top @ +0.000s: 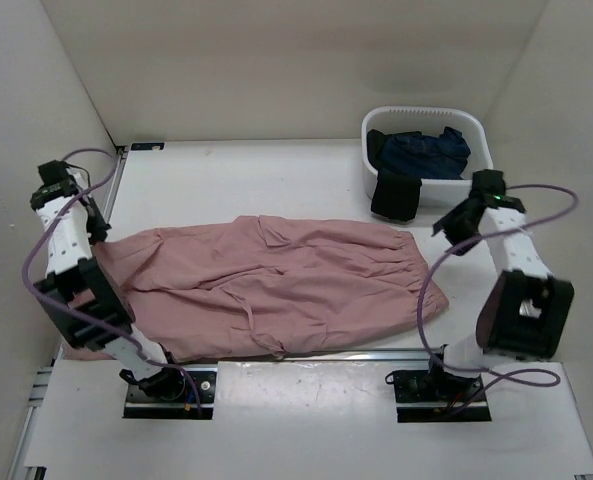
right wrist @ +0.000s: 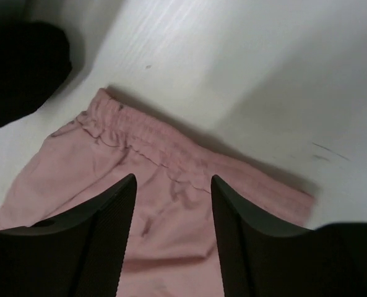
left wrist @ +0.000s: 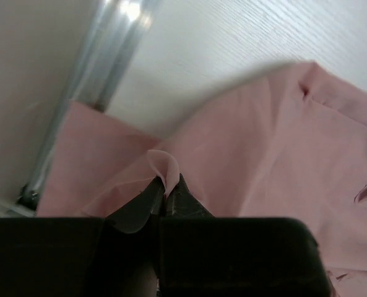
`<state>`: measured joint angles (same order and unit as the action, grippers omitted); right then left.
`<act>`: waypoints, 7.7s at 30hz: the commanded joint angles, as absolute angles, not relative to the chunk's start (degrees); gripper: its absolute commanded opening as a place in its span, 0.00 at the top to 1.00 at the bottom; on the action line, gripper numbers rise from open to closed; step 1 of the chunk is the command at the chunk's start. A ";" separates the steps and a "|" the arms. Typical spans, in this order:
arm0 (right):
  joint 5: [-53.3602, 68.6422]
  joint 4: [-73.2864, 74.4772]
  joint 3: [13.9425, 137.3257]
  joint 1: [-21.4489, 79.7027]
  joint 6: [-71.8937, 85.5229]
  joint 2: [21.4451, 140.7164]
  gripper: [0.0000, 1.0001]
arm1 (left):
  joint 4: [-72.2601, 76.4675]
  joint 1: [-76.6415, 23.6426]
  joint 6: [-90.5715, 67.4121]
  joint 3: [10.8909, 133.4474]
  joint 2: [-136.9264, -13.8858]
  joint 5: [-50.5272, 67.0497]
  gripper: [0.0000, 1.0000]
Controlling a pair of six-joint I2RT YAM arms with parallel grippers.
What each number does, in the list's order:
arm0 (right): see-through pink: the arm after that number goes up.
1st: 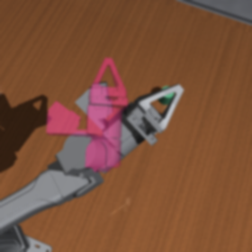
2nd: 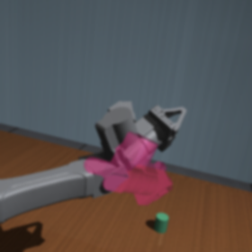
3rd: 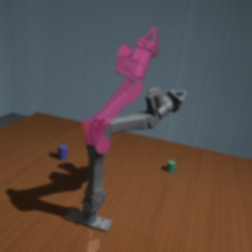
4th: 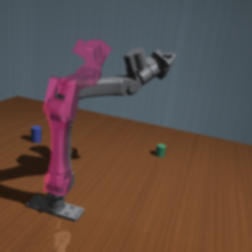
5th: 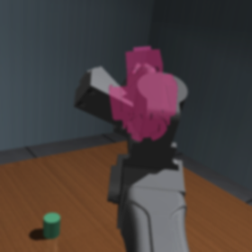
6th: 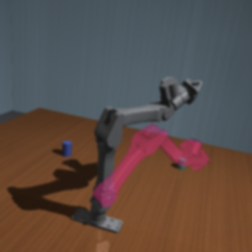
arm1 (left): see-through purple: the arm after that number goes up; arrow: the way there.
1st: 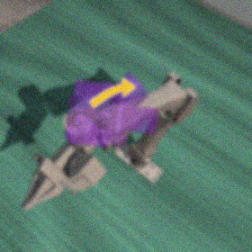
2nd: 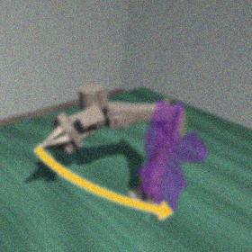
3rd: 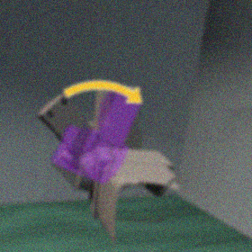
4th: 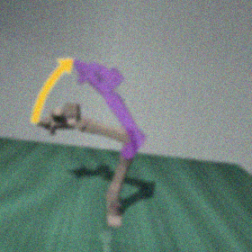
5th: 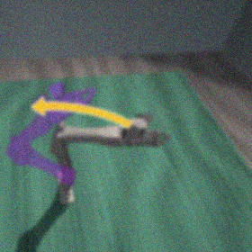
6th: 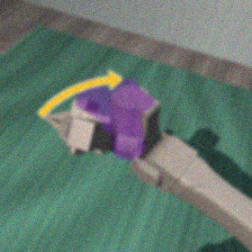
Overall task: Fold and stack the trousers
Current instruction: Flatten the trousers out, then fold the trousers
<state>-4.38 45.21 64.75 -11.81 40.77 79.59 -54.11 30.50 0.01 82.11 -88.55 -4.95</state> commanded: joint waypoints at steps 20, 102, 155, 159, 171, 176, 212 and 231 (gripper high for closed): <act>-9.49 35.75 81.55 9.40 61.96 113.11 0.34 | -53.35 29.27 0.00 83.67 -97.91 -4.31 0.86; -24.18 53.87 52.41 -0.62 53.51 56.98 1.00 | -55.55 37.52 0.00 78.69 -82.72 -9.84 0.86; -13.09 55.11 48.08 15.61 38.22 52.55 0.42 | -60.40 59.96 0.00 56.09 -76.99 -0.06 0.22; -11.96 55.81 42.04 20.82 43.32 55.54 0.43 | -59.50 56.09 0.00 50.38 -73.84 1.39 0.24; -11.33 40.70 30.41 16.01 52.20 72.92 0.45 | -40.53 34.19 0.00 39.29 -77.60 -10.37 0.39; -11.87 35.95 36.01 2.83 52.21 82.33 0.47 | -38.67 29.27 0.00 46.38 -84.44 -10.90 0.57; -8.26 50.02 56.26 -11.78 34.37 82.87 0.19 | -60.13 35.95 0.00 62.95 -90.35 -3.94 0.19; -14.14 40.25 57.04 -12.30 43.33 97.99 0.86 | -59.23 34.89 0.00 69.69 -88.07 -3.34 0.86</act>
<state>-10.66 41.71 56.51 -11.99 41.34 96.20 -59.57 35.05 0.01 66.57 -92.05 -3.42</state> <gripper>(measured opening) 0.187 0.146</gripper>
